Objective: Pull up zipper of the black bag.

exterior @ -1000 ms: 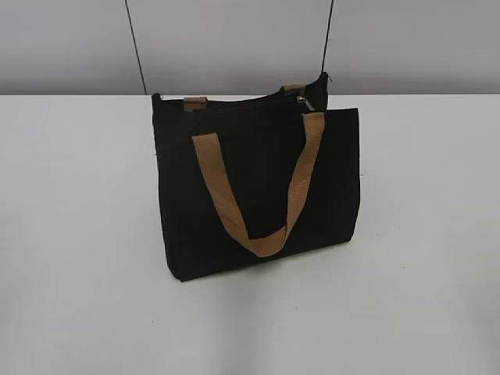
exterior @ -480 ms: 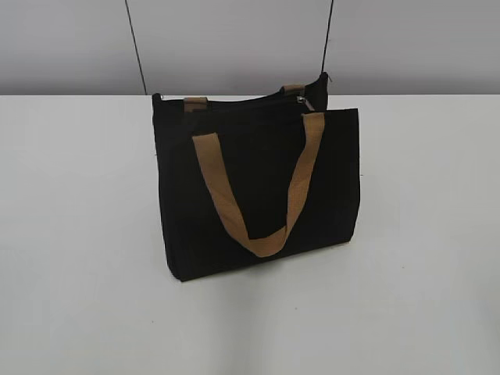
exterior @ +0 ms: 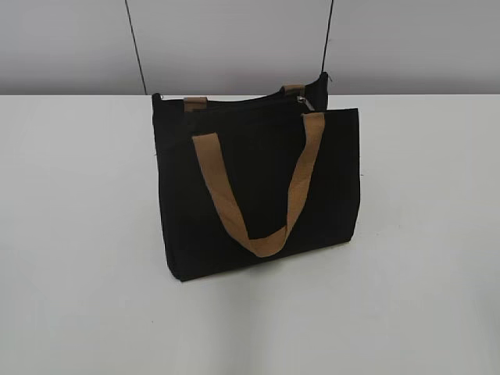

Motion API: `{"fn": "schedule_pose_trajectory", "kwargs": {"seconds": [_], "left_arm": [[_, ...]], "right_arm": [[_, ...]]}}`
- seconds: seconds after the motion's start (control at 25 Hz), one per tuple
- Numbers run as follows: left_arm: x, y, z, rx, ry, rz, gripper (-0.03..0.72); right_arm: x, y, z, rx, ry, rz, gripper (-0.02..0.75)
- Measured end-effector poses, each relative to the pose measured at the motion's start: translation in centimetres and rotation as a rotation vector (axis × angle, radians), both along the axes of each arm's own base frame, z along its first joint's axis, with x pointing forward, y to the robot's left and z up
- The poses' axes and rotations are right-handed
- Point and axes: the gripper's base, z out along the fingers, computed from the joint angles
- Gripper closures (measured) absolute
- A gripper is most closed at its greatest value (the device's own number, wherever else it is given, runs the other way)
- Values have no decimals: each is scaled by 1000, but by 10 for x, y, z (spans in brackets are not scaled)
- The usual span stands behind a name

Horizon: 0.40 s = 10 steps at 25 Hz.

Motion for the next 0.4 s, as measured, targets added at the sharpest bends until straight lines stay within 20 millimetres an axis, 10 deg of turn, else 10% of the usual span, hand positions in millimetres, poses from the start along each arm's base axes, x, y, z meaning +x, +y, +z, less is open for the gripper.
{"fn": "schedule_pose_trajectory", "kwargs": {"seconds": [0.4], "left_arm": [[0,0,0,0,0,0,307]], "right_arm": [[0,0,0,0,0,0,296]]}}
